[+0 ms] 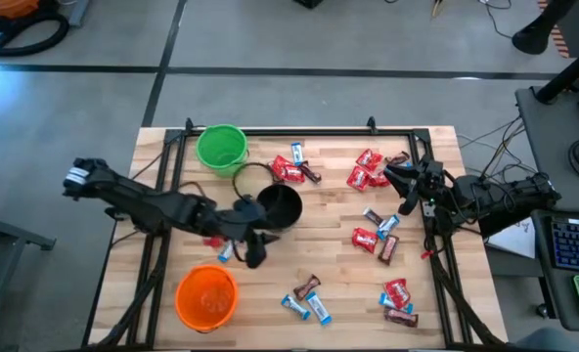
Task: Sort candy
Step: Put the brown chocolate into the black bucket
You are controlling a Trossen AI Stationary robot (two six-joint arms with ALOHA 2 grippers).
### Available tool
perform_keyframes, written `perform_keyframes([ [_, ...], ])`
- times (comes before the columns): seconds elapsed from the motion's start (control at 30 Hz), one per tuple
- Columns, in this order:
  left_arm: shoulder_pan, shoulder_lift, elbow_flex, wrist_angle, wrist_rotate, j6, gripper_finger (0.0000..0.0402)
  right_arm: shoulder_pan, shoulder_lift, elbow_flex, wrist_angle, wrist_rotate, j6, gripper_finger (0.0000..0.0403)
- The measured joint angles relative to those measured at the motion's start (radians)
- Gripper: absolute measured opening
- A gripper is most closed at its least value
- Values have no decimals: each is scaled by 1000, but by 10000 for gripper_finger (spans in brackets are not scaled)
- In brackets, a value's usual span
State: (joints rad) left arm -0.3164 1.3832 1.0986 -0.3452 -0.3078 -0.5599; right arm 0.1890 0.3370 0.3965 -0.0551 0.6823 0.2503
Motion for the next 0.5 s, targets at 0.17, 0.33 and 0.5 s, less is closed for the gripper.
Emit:
perform_keyframes([
  [0.17, -1, 131, 94, 9, 50, 13, 135, 0, 0, 0, 0, -1, 26, 109],
  [0.33, -3, 239, 207, 4, 74, 57, 135, 0, 0, 0, 0, -1, 26, 109],
  [0.5, -9, 297, 288, -63, 75, 80, 135, 0, 0, 0, 0, -2, 28, 109],
])
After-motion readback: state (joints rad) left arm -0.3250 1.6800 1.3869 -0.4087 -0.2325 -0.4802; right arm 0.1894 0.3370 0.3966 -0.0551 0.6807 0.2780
